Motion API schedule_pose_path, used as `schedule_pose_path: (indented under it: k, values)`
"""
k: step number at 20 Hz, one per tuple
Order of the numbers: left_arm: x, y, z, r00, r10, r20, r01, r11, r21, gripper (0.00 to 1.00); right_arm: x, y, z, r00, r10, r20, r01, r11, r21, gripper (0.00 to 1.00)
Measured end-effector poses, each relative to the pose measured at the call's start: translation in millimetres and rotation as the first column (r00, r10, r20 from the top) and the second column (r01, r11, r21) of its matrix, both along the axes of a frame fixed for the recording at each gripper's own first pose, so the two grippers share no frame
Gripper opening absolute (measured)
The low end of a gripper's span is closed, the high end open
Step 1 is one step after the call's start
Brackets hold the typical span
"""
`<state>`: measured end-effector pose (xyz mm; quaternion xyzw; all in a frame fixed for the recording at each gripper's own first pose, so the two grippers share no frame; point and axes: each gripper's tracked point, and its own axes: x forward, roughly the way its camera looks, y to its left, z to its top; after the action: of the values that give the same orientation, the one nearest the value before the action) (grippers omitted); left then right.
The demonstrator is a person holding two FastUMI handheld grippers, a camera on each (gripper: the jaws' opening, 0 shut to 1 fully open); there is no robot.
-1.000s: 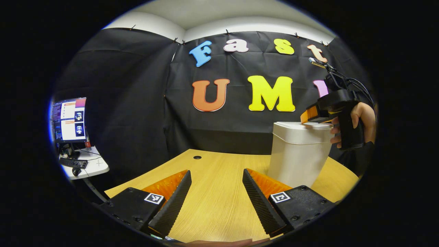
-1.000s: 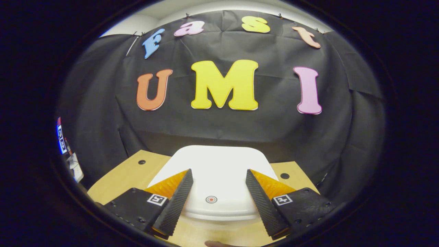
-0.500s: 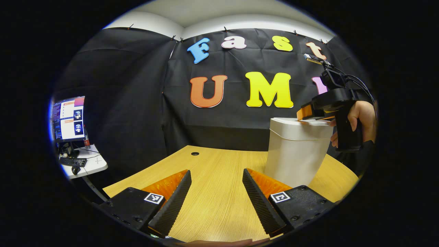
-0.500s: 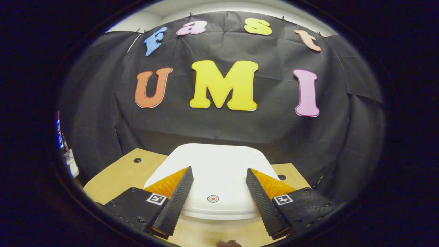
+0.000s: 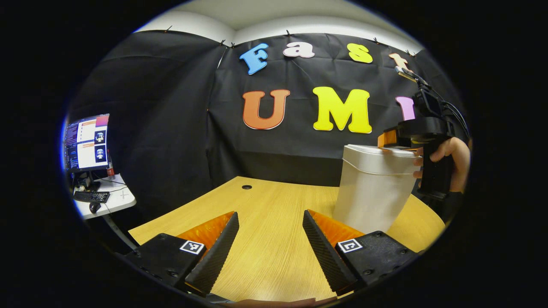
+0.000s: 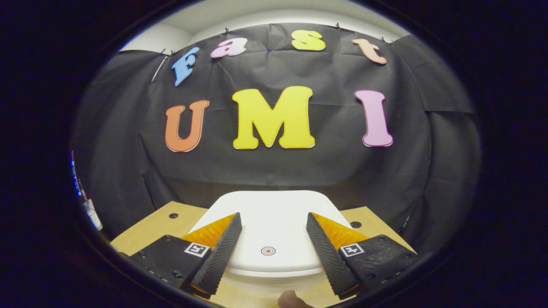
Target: Press the lid of the desktop garbage bin to open it, pick up the crumpled paper on the desktop and throw it into the bin, then pick up the pop can on the desktop and drop it into the bin, and finally close the garbage bin lid.
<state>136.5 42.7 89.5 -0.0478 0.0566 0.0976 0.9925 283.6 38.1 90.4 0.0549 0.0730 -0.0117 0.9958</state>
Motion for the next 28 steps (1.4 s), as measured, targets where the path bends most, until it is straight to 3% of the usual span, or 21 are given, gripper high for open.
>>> schedule_pose_path:
  k: [5,12,16,21,24,28]
  values:
    - [-1.5,0.5,10.8,0.999,-0.015,0.046,0.015,1.0,0.007,0.97,-12.6,-9.1,4.6,0.997,-0.012,0.079,0.011,1.0,0.016,0.96]
    - [0.1,-2.8,1.0,1.0,-0.021,0.008,0.021,0.999,-0.025,0.97,-12.4,-8.0,-12.6,0.996,-0.029,0.081,0.032,0.999,-0.041,0.99]
    - [-3.9,-8.2,7.4,0.999,-0.037,0.025,0.038,0.999,-0.029,0.97,-15.9,-10.7,-4.4,0.996,-0.043,0.08,0.041,0.999,0.019,0.98]
    - [-1.6,-8.5,6.0,0.999,-0.046,0.029,0.047,0.999,-0.025,0.96,-24.7,-25.5,6.1,0.995,-0.064,0.075,0.064,0.998,0.009,0.97]
    - [0.1,-1.8,2.9,0.999,-0.036,0.018,0.037,0.999,-0.032,0.97,-44.1,-34.4,19.3,0.99,-0.079,0.116,0.074,0.996,0.048,0.95]
    - [-1.5,3.6,8.2,0.999,-0.028,0.037,0.029,0.999,-0.014,0.97,-93.6,-55.0,14.2,0.979,-0.093,0.184,0.095,0.995,-0.004,0.94]
